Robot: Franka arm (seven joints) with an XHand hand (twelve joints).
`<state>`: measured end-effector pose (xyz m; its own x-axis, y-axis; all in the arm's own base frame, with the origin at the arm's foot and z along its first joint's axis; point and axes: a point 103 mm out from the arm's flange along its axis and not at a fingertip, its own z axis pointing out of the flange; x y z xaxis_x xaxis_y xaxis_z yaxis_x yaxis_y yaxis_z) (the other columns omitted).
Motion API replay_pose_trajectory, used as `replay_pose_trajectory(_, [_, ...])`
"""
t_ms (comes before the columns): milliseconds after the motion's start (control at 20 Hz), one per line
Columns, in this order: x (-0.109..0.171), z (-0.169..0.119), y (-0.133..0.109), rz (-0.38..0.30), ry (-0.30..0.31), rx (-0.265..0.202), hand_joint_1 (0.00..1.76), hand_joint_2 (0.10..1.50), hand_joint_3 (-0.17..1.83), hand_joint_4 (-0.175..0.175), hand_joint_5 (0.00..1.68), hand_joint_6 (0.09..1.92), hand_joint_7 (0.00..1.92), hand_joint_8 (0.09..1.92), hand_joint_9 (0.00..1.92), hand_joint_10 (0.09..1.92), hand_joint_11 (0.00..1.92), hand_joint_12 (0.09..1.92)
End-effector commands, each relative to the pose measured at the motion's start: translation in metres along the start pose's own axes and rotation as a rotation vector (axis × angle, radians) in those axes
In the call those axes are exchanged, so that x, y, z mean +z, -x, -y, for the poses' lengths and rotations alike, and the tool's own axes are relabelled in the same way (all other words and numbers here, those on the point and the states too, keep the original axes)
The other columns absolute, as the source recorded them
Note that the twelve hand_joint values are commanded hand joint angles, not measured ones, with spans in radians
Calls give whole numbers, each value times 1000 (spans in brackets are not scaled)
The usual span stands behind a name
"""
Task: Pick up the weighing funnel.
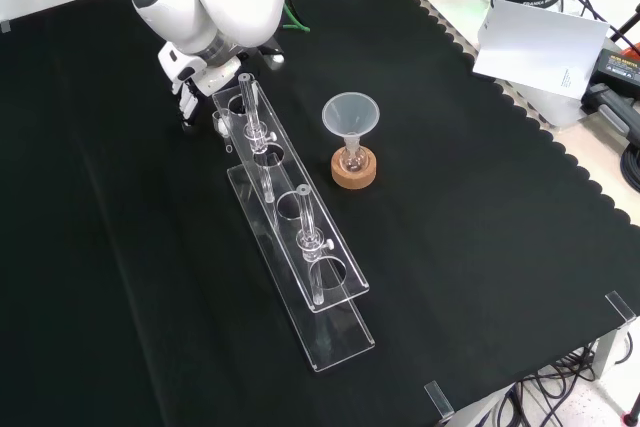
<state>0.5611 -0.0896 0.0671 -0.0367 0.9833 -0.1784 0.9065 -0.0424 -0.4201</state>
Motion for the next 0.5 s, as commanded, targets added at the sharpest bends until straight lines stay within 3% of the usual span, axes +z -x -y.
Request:
replay_pose_trajectory(50, [4,-1,-2,5,-13,-4,970,632,631,6,708,671,529,685,786,517,498,1289])
replay_pose_trajectory(300, [3,0,-3,13,2,5,968,632,637,23,790,714,533,683,789,515,502,1285])
replay_pose_trajectory(400, [0,2,-3,23,24,19,1037,752,506,124,1030,771,554,683,810,516,515,1283])
replay_pose_trajectory(500, [-5,4,-2,31,50,23,1078,756,516,163,1153,763,595,667,845,500,547,1263])
